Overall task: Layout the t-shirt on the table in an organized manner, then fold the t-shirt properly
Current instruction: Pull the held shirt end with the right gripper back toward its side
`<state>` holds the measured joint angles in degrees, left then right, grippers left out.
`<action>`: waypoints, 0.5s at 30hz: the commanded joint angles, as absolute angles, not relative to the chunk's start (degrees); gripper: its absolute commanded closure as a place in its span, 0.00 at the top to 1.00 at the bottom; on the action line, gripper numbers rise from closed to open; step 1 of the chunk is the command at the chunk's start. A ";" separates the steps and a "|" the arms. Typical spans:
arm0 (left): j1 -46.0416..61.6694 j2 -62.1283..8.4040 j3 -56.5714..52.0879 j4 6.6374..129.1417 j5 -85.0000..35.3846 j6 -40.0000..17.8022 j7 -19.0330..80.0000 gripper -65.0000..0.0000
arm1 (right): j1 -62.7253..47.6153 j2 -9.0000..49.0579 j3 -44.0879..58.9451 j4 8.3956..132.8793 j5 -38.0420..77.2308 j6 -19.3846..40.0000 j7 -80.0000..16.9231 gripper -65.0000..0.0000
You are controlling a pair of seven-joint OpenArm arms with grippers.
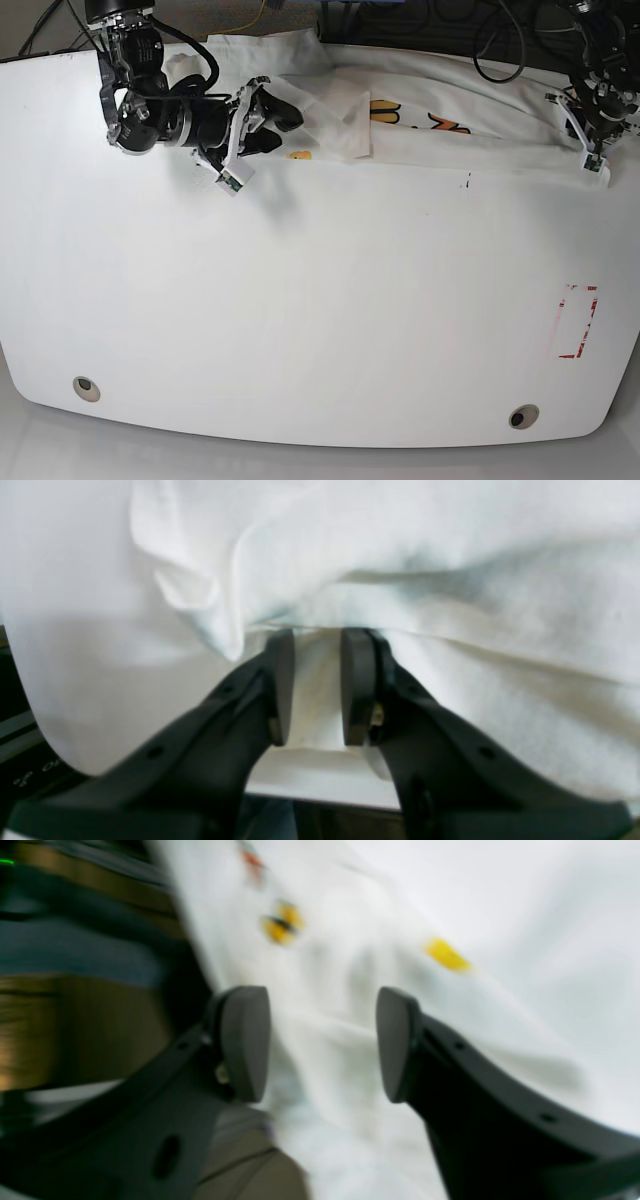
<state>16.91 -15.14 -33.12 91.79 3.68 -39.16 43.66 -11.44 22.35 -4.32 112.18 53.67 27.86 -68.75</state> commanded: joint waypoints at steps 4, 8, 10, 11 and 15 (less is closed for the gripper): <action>16.48 -15.43 -32.84 92.35 3.03 -40.00 43.38 0.23 | -14.90 22.29 -4.26 114.15 51.38 28.09 -62.20 0.18; 15.69 -15.43 -32.92 92.35 3.03 -40.00 42.07 0.23 | -17.80 22.37 -4.26 114.15 49.80 27.82 -58.51 0.00; 15.60 -15.43 -32.92 92.35 3.12 -40.00 40.92 0.23 | -18.86 22.37 -4.26 114.24 48.84 27.74 -57.45 0.00; 15.60 -15.43 -32.92 92.35 3.12 -40.00 40.40 0.23 | -19.30 22.37 -4.26 114.24 48.48 27.74 -57.01 0.00; 15.60 -15.16 -33.01 92.26 3.21 -40.00 38.81 0.22 | -22.20 22.64 -4.26 114.24 46.46 27.65 -54.46 0.00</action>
<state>15.86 -14.52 -32.71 91.59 3.40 -39.94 39.86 -21.17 21.89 -4.54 113.12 46.22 27.20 -56.01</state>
